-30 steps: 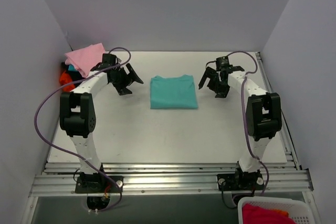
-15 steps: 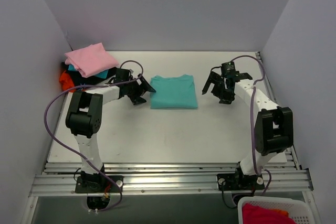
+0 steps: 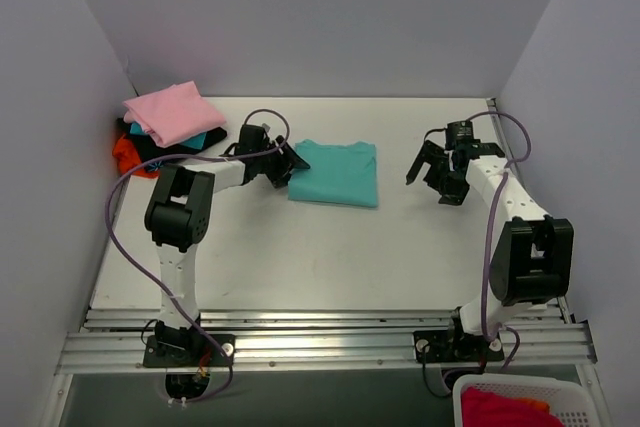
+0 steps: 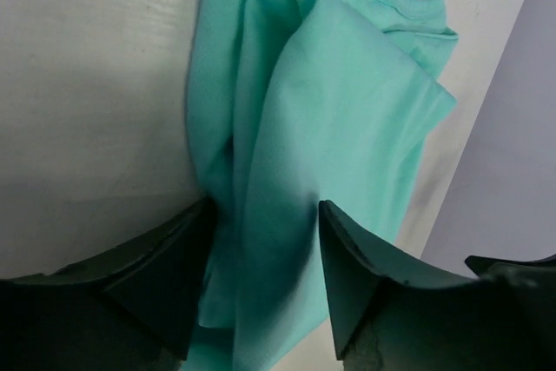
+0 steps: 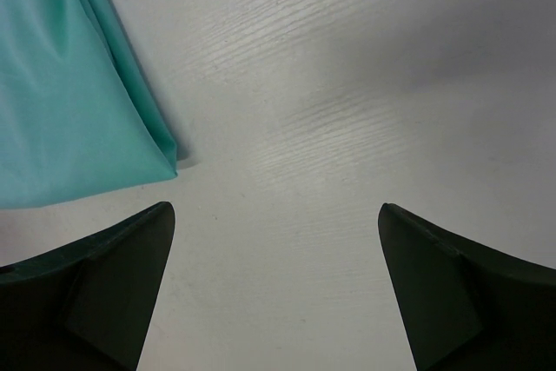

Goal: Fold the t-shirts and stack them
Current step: Fold the tshirt, then neatly place the folded tshirt to the corner

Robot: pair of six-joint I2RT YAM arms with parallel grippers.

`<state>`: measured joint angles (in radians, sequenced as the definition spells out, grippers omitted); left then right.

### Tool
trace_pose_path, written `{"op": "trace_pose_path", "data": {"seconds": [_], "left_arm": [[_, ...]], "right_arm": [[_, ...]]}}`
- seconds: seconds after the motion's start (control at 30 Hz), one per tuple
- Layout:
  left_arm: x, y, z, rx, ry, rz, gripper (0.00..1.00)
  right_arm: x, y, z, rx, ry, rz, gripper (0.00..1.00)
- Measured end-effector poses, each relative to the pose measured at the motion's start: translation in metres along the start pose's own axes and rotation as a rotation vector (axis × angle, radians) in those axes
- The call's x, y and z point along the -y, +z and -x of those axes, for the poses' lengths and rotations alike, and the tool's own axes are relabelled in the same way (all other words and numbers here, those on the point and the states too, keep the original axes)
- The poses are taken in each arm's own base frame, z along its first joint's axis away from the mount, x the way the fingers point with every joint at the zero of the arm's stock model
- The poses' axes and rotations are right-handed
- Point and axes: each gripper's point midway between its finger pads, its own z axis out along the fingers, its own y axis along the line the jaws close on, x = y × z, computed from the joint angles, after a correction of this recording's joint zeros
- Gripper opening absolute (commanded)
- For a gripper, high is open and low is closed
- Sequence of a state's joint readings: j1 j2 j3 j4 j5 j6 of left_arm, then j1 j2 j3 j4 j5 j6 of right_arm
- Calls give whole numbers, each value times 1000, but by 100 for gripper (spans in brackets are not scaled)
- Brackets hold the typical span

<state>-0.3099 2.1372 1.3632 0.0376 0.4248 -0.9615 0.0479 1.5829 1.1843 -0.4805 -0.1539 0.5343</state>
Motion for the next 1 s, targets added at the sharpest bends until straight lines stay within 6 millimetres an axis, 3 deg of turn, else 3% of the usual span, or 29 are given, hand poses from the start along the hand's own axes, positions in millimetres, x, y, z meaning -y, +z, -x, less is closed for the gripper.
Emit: {"op": "trace_pose_path", "data": {"seconds": [0.03, 0.07, 0.1, 0.13, 0.4, 0.5, 0.63, 0.73, 0.9, 1.0], "left_arm": [[0, 5, -1, -3, 3, 1, 40], [-1, 9, -2, -5, 5, 5, 28], [-4, 15, -3, -7, 12, 16, 6], [-7, 21, -6, -18, 9, 20, 3], [14, 46, 8, -27, 60, 8, 2], [15, 46, 14, -32, 88, 45, 2], [21, 38, 35, -21, 140, 98, 2], [35, 24, 67, 15, 174, 109, 2], [59, -12, 146, 143, 225, 93, 2], [57, -34, 181, 210, 215, 89, 2]], "right_arm": [[3, -2, 2, 4, 4, -2, 99], [6, -3, 5, 9, 10, -5, 99], [8, -5, 6, 13, 14, -6, 99], [10, -7, 7, 16, 16, -6, 99], [37, -20, 15, 21, 44, -34, 98], [41, -23, 17, 23, 51, -33, 98], [35, -27, 17, 27, 58, -1, 97], [31, -27, 15, 26, 64, 24, 97], [30, -23, 8, 5, 76, 44, 97], [30, -20, 3, -8, 81, 47, 97]]}}
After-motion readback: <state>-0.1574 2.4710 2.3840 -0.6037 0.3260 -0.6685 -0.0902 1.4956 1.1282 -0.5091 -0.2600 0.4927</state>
